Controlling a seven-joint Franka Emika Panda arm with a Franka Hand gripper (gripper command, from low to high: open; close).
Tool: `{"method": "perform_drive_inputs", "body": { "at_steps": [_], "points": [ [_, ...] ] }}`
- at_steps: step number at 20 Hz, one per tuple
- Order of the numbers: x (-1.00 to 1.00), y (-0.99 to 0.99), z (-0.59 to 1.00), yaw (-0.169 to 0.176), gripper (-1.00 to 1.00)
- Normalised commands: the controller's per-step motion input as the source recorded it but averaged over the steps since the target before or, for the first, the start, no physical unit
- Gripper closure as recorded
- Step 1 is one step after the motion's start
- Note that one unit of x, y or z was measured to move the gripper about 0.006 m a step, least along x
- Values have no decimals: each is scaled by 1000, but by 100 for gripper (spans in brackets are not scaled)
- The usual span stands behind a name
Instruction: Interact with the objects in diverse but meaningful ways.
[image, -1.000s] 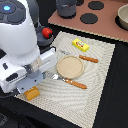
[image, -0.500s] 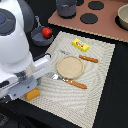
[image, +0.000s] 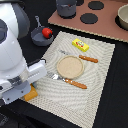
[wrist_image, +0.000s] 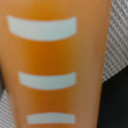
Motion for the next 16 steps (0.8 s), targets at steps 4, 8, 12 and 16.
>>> {"method": "perform_drive_inputs", "body": {
  "at_steps": [4, 8, 12, 16],
  "points": [
    [91, 50, -16, 0, 100],
    [238, 193, 717, 0, 100],
    [502, 380, 1000, 43, 100],
    [693, 616, 870, 35, 100]
  ]
}}
